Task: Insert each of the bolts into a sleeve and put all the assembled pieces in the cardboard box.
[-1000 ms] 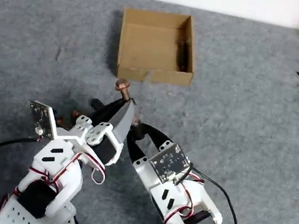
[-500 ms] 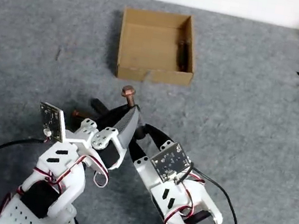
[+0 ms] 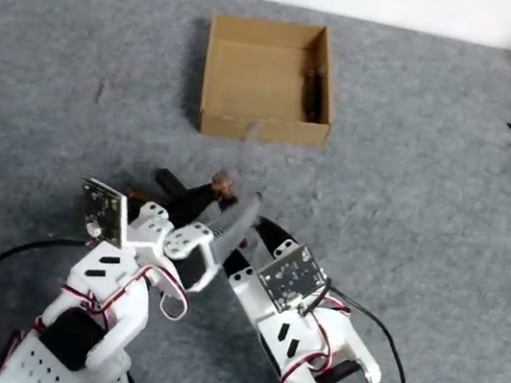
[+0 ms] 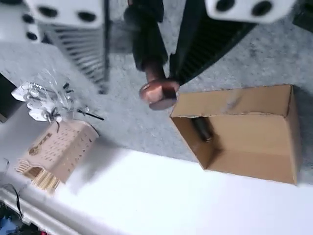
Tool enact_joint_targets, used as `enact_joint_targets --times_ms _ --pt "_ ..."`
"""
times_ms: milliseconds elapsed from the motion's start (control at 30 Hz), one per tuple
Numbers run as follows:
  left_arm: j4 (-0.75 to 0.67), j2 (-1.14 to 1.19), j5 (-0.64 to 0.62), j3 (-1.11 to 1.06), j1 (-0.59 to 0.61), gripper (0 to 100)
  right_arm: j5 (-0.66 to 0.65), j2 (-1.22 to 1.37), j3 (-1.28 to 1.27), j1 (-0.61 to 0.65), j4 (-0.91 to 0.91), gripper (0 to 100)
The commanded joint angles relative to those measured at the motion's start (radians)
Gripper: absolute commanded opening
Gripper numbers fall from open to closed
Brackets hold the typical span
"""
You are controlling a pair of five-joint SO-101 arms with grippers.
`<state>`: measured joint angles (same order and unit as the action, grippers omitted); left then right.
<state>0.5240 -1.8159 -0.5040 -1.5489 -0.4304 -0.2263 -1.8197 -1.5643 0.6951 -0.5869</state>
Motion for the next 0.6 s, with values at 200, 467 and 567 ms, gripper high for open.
enact_joint_targets --times_ms 200,467,567 --pt "-0.002 -0.008 0.008 0.022 0.028 23 0.0 -0.021 0.031 -0.05 0.038 0.4" --pt "0.0 -0.008 -0.064 0.064 0.197 24 0.0 -0.021 0.03 -0.051 0.035 0.4" --pt "0.0 -0.008 -0.066 0.064 0.199 24 0.0 -0.021 0.03 -0.064 0.035 0.4"
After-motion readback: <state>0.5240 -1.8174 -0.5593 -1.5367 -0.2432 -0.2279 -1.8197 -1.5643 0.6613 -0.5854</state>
